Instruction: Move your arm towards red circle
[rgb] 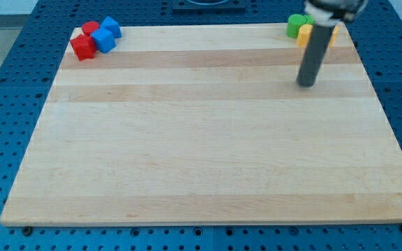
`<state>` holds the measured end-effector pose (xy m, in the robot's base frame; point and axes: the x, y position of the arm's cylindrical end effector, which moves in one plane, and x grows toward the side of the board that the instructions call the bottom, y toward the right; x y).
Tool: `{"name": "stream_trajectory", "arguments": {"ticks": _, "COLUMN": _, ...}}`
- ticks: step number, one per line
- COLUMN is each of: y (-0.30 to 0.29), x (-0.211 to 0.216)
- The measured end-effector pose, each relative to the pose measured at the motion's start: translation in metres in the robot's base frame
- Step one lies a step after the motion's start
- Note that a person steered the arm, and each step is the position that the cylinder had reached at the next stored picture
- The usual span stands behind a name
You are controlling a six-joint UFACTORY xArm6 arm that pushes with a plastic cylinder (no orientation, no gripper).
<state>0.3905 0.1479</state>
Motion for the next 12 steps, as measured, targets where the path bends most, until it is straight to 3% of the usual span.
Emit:
{"name": "stream_trajectory", "arguments": {"ticks": 2, "y": -0.212, "x": 0.031}}
{"name": "stream_trajectory", "arguments": {"ticks": 4, "y": -0.451, "x": 0.007}}
{"name": "stream_trajectory", "arguments": {"ticks": 5, "y": -0.453, "x": 0.003}}
{"name": "stream_trajectory", "arguments": {"ticks": 6, "y": -0.452, "x": -0.028}}
{"name": "stream_trajectory", "arguments": {"ticks": 7, "y": -0.452, "x": -0.097}}
{"name": "stream_trajectory", "arguments": {"ticks": 8, "y": -0.452, "x": -0.132}}
{"name": "stream_trajectory", "arguments": {"ticks": 11, "y": -0.452, "x": -0.199}}
{"name": "stream_trajectory", "arguments": {"ticks": 12, "y": -0.452, "x": -0.199}}
